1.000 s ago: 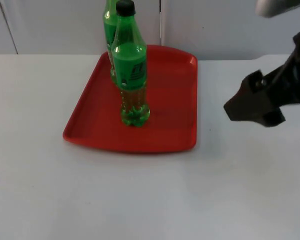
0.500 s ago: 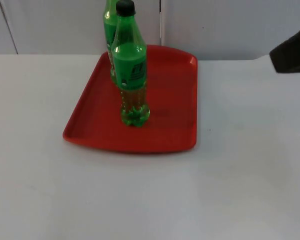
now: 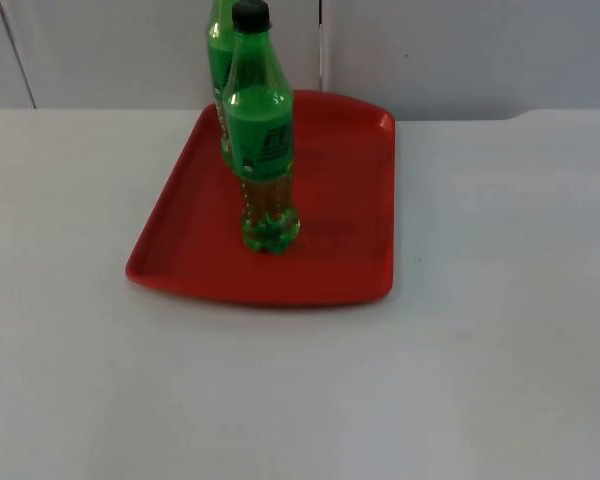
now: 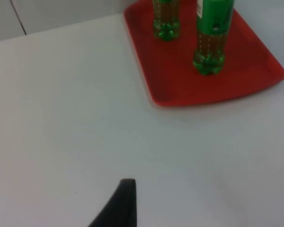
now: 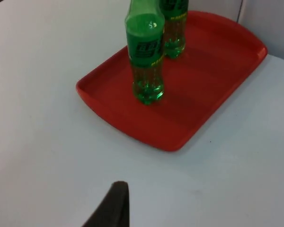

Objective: Place the bottle upright on the tray.

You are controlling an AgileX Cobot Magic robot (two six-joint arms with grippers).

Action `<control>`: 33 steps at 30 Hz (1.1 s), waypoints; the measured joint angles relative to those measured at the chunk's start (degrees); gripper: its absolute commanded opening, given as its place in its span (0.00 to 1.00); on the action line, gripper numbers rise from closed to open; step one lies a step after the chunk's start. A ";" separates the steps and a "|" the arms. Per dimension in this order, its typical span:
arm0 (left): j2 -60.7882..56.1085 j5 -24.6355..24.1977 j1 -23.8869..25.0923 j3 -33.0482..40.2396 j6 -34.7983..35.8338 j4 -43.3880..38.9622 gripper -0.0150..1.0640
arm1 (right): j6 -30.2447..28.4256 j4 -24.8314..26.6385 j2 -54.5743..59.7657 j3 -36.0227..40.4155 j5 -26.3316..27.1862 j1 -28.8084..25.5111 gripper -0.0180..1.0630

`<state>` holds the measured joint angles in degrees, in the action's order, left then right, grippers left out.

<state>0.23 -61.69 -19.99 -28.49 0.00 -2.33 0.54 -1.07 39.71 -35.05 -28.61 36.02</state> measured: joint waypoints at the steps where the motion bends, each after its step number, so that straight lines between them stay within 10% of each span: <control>1: 0.00 0.00 0.00 0.00 0.00 0.00 0.99 | 0.00 0.00 -2.02 0.87 -0.24 0.00 0.99; 33: 0.00 0.00 0.00 0.00 0.00 0.00 0.99 | -0.54 0.00 -39.41 3.16 -29.72 0.00 0.99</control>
<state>0.23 -61.69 -19.99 -28.49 0.00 -2.33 0.00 -1.07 0.31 -31.89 -58.33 36.02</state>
